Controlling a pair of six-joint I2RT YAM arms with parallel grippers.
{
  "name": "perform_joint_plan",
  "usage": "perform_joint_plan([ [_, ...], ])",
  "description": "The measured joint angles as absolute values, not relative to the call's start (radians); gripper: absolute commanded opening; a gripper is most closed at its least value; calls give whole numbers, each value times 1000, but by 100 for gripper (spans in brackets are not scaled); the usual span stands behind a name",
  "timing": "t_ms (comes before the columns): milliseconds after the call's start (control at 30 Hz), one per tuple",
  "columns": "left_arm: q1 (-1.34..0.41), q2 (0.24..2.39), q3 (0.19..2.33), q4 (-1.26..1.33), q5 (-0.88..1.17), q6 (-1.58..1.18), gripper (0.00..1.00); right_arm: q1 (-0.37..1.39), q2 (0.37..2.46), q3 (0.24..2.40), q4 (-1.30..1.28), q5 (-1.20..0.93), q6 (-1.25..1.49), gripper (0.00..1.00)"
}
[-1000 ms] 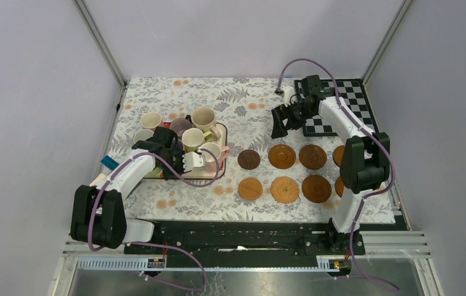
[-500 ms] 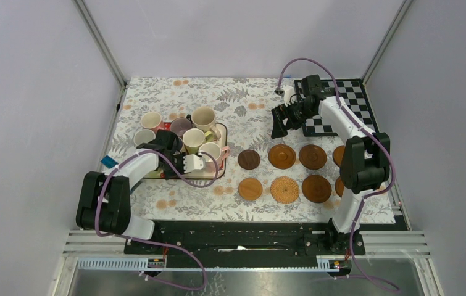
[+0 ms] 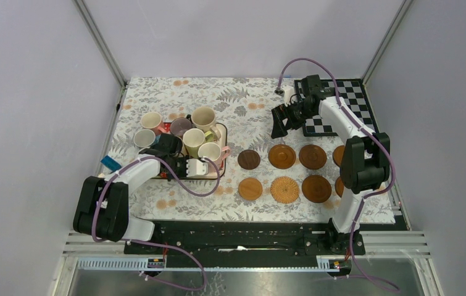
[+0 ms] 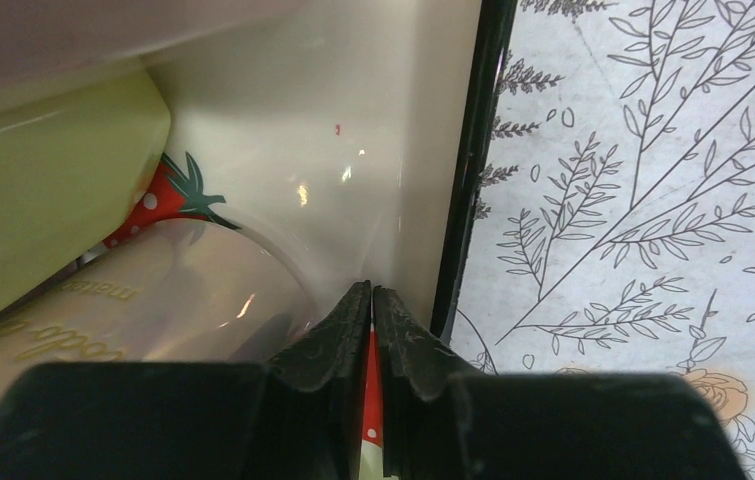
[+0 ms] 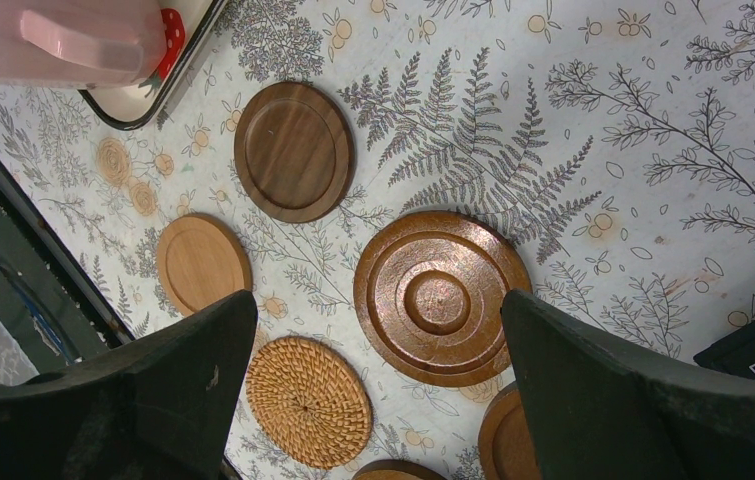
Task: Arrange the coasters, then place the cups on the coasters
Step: Move the tray to the center of the board.
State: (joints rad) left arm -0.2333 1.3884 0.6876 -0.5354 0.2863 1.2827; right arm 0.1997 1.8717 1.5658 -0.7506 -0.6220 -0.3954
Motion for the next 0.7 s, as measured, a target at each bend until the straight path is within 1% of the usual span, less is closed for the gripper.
perform_joint_plan([
  [700, -259, 1380, 673, -516, 294, 1274, 13, 200, 1872, 1583, -752, -622, -395, 100],
])
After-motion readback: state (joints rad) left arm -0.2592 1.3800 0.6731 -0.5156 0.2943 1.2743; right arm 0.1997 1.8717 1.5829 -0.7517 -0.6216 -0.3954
